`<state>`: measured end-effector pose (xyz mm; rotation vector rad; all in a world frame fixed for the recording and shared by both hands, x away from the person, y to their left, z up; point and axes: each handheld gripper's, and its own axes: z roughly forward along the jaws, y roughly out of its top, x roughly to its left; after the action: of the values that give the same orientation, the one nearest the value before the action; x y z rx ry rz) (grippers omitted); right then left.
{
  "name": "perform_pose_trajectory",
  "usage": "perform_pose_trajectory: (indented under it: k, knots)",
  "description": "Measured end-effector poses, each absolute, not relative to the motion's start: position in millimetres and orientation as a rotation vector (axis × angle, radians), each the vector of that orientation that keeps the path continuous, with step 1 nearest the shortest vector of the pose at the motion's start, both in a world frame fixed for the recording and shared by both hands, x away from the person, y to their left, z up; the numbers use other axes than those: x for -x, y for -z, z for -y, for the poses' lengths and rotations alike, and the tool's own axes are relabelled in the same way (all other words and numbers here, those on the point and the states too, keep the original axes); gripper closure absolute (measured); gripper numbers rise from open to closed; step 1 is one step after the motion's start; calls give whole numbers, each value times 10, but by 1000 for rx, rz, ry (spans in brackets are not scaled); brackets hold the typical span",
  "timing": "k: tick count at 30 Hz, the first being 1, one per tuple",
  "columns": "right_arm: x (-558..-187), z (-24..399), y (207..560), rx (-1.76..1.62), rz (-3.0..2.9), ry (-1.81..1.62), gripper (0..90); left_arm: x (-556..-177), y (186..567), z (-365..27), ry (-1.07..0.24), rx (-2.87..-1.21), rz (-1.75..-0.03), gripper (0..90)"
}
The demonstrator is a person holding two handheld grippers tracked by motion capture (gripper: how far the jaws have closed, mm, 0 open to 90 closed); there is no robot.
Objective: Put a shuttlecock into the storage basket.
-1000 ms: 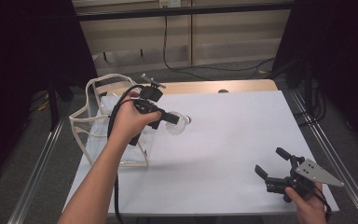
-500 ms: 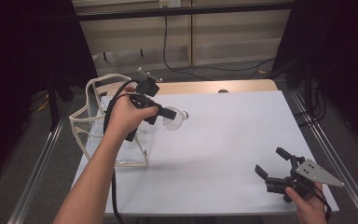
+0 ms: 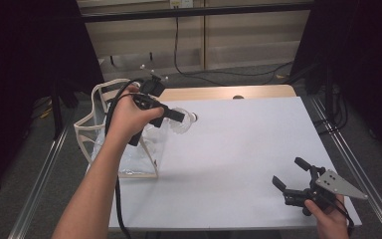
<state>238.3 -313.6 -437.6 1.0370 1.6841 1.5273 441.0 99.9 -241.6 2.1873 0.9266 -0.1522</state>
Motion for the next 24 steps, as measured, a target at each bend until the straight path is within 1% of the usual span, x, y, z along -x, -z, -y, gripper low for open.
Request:
perform_pose_trajectory:
  k: [16,24]
  knots:
    - [-2383,3136,4372,-1038,-1680,-1530,15,-4471,2267,-1119,128,-2179,-950,899]
    - [-2381,3143,4369,-1037,-1681,-1525,15,-4499,2180,-1225,88,-2178,-966,899]
